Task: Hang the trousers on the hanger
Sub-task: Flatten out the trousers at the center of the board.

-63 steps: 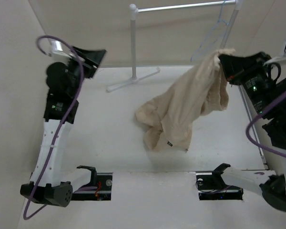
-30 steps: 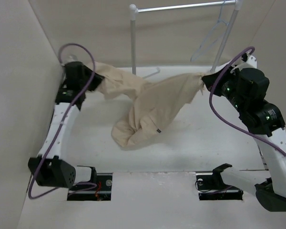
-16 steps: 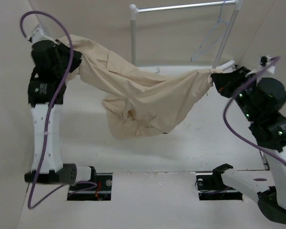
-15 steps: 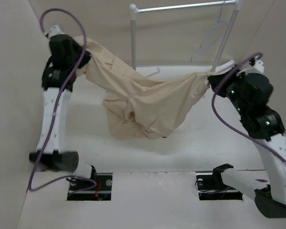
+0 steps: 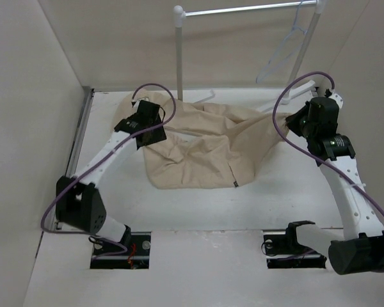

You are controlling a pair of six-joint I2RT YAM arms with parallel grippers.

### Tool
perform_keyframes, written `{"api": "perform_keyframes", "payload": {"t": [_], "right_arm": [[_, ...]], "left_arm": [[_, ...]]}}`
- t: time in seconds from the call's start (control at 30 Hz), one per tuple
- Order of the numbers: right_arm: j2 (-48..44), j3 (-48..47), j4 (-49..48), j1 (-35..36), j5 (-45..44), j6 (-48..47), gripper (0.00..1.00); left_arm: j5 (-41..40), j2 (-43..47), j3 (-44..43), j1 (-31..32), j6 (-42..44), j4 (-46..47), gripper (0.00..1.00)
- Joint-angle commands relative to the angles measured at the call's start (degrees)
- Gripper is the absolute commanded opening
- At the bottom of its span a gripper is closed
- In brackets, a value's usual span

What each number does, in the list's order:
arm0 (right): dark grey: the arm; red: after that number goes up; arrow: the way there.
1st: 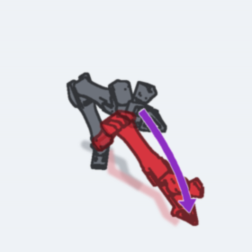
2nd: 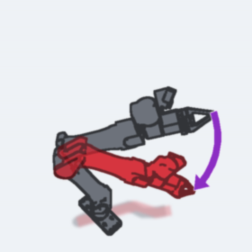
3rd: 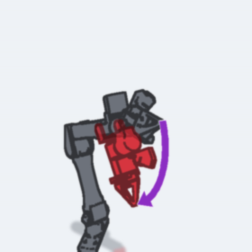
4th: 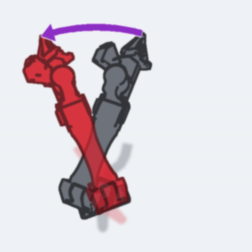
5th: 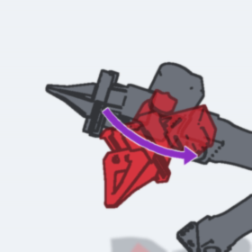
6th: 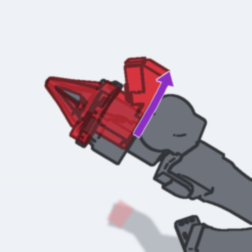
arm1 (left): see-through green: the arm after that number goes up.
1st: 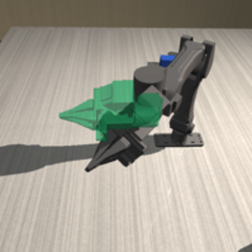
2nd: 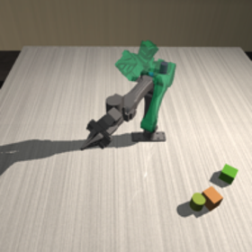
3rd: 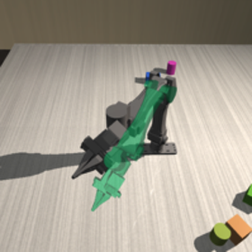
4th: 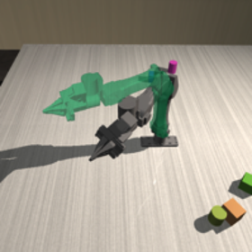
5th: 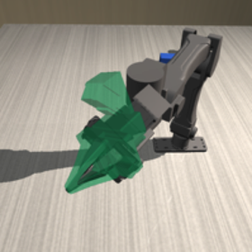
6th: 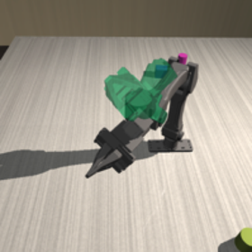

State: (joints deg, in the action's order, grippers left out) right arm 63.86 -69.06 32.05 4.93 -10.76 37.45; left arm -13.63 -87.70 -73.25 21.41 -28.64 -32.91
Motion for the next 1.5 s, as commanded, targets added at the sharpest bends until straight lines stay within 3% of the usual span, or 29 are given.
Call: {"api": "perform_keyframes", "payload": {"t": [0.0,0.1,0.2,0.33,0.37,0.43,0.47,0.5,0.6,0.7,0.73,0.77,0.87,1.03,1.1,1.2,1.23,1.27,1.33,1.37,1.47], "right_arm": [[-1.45,0.68,-5.25,0.3,-0.66,0.52,0.05],[-1.19,0.94,-5.33,0.56,-0.05,0.25,0.05],[-1.36,1.03,-5.33,0.83,0.92,0.34,0.06],[-2.42,1.82,-5.07,1.09,1.54,0.43,0.06],[-2.68,2.08,-4.98,1.09,1.54,0.43,0.06],[-3.47,3.22,-4.81,1.09,1.62,0.52,0.06],[-4.17,4.1,-4.72,1.09,1.71,0.6,0.06],[-4.53,4.45,-4.63,1.0,1.71,0.6,0.06],[-6.89,7.61,-3.15,0.65,1.62,0.87,0.06],[-9.09,11.12,-0.77,-1.62,1.1,1.92,0.05],[-9.88,12.27,-0.07,-2.42,1.36,2.27,0.05],[-10.76,13.67,1.33,-3.3,1.62,2.36,0.04],[-12.17,15.0,4.32,-4.09,1.45,2.71,0.04],[-15.07,13.17,8.02,-4.62,1.45,2.45,0.03],[-15.34,14.12,7.68,-5.06,-0.13,1.31,0.03],[-14.73,15.01,6.36,-6.29,0.22,0.43,0.03],[-14.64,14.05,6.36,-6.21,0.83,1.04,0.03],[-14.64,13.6,6.44,-6.2,1.01,1.22,0.03],[-15.25,13.25,6.7,-6.2,0.92,1.05,0.04],[-16.12,13.94,6.79,-6.2,1.36,0.87,0.04],[-16.83,15.44,6.97,-5.68,2.67,0.87,0.05]], "left_arm": [[-2.81,5.97,9.6,3.94,-3.26,4.69,0.55],[-0.62,1.94,11.81,4.12,-3.44,9.68,0.68],[2.81,-4.91,10.25,2.72,-3.61,14.53,0.69],[3.35,-13.88,5.76,1.05,-4.23,17.43,0.54],[3.43,-15.03,5.32,0.7,-4.66,18.31,0.48],[3.87,-16.27,5.14,-0.53,-5.72,18.93,0.26],[4.05,-15.06,6.1,-1.84,-7.37,18.15,0.12],[4.05,-13.39,7.41,-2.55,-8.17,17.71,0.09],[3.35,3.77,17.58,-8.15,-10.11,15.34,0.06],[2.99,18.41,22.71,-16.69,-11.34,6.03,0.06],[3.43,25.4,23.06,-22.1,-11.17,0.01,0.06],[3.35,30.09,21.07,-26.33,-10.65,-5.01,0.06],[2.65,33.03,12.31,-29.53,-10.03,-11.81,0.06],[0.36,28.12,-7.67,-24.89,-10.38,-16.92,0.06],[-3.85,26.18,-13.22,-20.15,-9.85,-19.21,0.08],[-6.06,23.46,-10.42,-14.52,-9.33,-19.65,0.15],[-5.19,21.36,-5.98,-12.77,-9.33,-19.13,0.24],[-5.27,20.82,-3.24,-12.67,-9.41,-18.26,0.3],[-5.18,20.55,5.19,-14.24,-9.68,-13.09,0.51],[-4.83,19.86,11.49,-17.81,-9.76,-9.49,0.62],[-0.36,18.1,17.69,-22.5,-10.29,-5.34,0.67]]}}
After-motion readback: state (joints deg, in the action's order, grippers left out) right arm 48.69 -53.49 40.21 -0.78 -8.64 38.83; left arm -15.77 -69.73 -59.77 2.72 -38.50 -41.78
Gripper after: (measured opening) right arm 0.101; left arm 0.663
